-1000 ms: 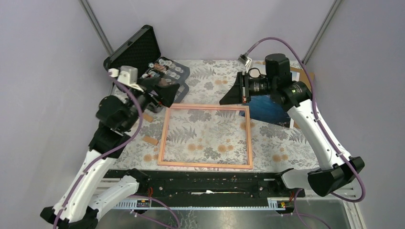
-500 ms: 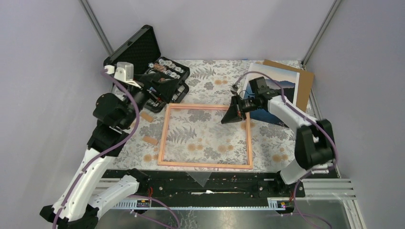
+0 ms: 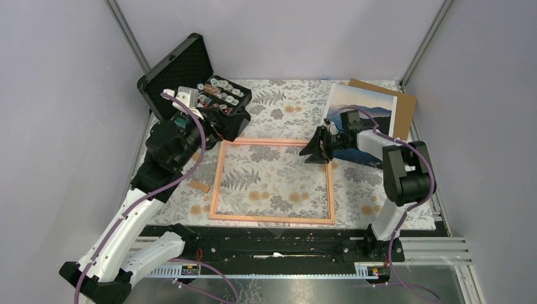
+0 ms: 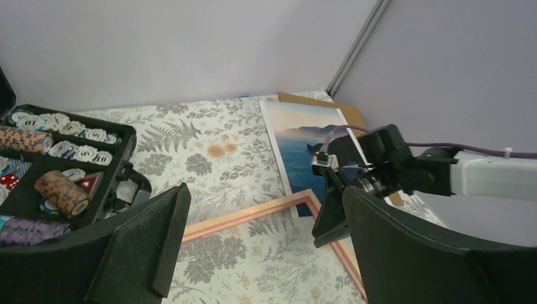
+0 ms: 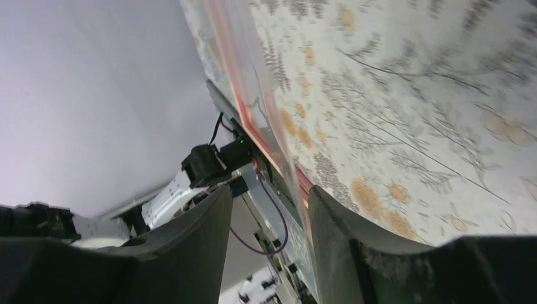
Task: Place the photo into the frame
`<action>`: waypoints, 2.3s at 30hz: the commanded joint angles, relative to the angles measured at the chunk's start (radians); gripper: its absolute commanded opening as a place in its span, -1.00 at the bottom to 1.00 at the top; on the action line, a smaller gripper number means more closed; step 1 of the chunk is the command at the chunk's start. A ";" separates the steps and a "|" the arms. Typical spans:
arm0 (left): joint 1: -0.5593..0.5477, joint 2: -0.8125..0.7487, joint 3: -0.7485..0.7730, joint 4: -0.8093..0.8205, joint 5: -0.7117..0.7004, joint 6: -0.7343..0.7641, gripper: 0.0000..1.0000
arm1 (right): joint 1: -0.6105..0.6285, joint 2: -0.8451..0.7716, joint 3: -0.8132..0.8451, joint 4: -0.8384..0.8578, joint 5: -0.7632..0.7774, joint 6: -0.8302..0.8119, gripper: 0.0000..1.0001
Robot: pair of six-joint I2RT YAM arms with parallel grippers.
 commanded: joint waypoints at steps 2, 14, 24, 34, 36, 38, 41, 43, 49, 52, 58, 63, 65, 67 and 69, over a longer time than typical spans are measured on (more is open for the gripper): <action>0.004 -0.016 -0.041 0.067 -0.019 0.025 0.97 | -0.049 -0.159 -0.223 0.339 0.157 0.323 0.16; 0.004 -0.011 -0.079 0.080 -0.010 0.020 0.97 | -0.069 -0.388 -0.554 0.724 0.310 0.707 0.30; 0.004 0.008 -0.084 0.084 0.006 0.013 0.97 | 0.103 -0.608 -0.692 0.627 0.673 0.987 0.16; 0.005 0.022 -0.087 0.083 0.004 0.016 0.98 | 0.118 -0.639 -0.584 0.419 0.712 0.691 0.14; 0.005 0.026 -0.088 0.083 0.004 0.016 0.98 | 0.099 -0.597 -0.527 0.347 0.659 0.496 0.31; 0.005 0.034 -0.087 0.081 0.010 0.014 0.97 | 0.068 -0.531 -0.416 0.106 0.673 0.260 0.45; 0.005 0.042 -0.085 0.081 0.029 0.007 0.97 | -0.001 -0.524 -0.280 -0.166 0.751 0.000 0.49; 0.005 0.043 -0.083 0.081 0.034 0.002 0.98 | 0.004 -0.551 -0.246 -0.222 0.684 -0.056 0.59; 0.007 0.049 -0.079 0.081 0.057 -0.014 0.98 | 0.396 -0.528 -0.268 -0.156 0.486 0.186 0.88; 0.007 0.053 -0.079 0.082 0.058 -0.015 0.97 | 0.550 -0.545 -0.390 0.077 0.509 0.450 0.79; 0.007 0.057 -0.082 0.080 0.052 -0.016 0.98 | 0.594 -0.721 -0.542 0.124 0.797 0.689 0.65; 0.007 0.066 -0.079 0.076 0.059 -0.019 0.97 | 0.589 -0.848 -0.536 -0.124 0.963 0.652 0.58; 0.007 0.064 -0.079 0.077 0.061 -0.022 0.97 | 0.580 -0.885 -0.553 -0.177 0.980 0.666 0.52; 0.007 0.062 -0.079 0.077 0.059 -0.022 0.97 | 0.569 -0.915 -0.598 -0.176 0.968 0.697 0.47; 0.007 0.062 -0.081 0.076 0.057 -0.022 0.98 | 0.547 -0.933 -0.641 -0.150 0.957 0.723 0.44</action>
